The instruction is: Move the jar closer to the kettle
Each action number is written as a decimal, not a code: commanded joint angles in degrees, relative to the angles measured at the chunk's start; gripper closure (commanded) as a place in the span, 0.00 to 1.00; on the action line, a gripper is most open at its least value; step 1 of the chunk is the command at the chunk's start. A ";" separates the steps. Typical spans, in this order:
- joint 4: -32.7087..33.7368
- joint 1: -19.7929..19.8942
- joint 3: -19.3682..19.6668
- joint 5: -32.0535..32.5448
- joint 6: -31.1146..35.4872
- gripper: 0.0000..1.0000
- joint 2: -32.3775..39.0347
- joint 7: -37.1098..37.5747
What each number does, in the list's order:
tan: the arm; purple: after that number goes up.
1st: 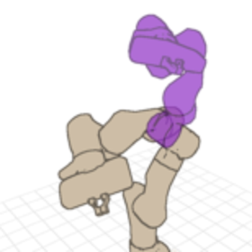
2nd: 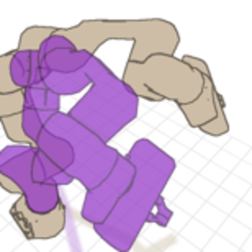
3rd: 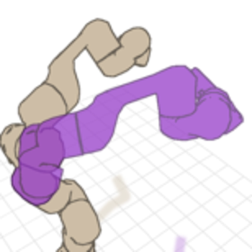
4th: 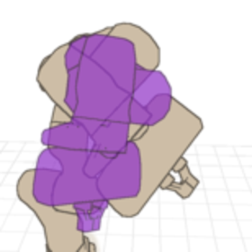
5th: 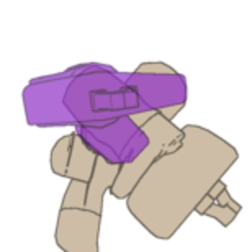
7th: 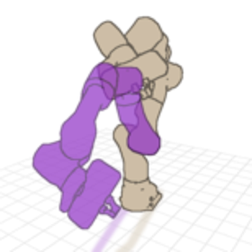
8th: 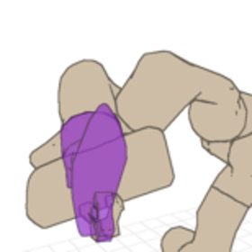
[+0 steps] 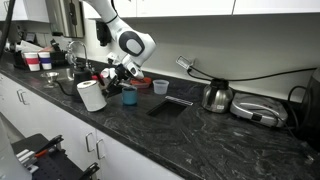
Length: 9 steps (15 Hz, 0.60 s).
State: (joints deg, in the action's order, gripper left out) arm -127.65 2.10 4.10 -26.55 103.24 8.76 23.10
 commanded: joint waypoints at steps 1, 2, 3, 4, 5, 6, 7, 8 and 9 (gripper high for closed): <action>2.47 0.16 -0.39 0.66 -2.42 0.94 1.84 -1.12; 2.79 0.08 -0.50 0.63 -2.51 0.94 2.16 -1.12; 3.04 0.00 -0.58 0.67 -2.59 0.94 2.40 -1.08; 3.26 -0.11 -0.67 0.69 -2.63 0.94 2.61 -0.92; 3.45 -0.20 -0.76 0.65 -2.59 0.84 2.80 -0.77; 3.37 -0.36 -0.81 0.41 -1.30 0.53 2.76 -0.40; 3.50 -0.39 -0.85 -0.17 -0.84 0.51 2.78 -0.14; 3.75 -0.41 -0.89 -0.40 -0.53 0.46 2.82 -0.03; 3.98 -0.41 -0.89 -0.43 -0.35 0.38 2.86 -0.04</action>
State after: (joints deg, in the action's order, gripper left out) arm -124.97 1.67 3.37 -26.64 102.88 11.01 22.96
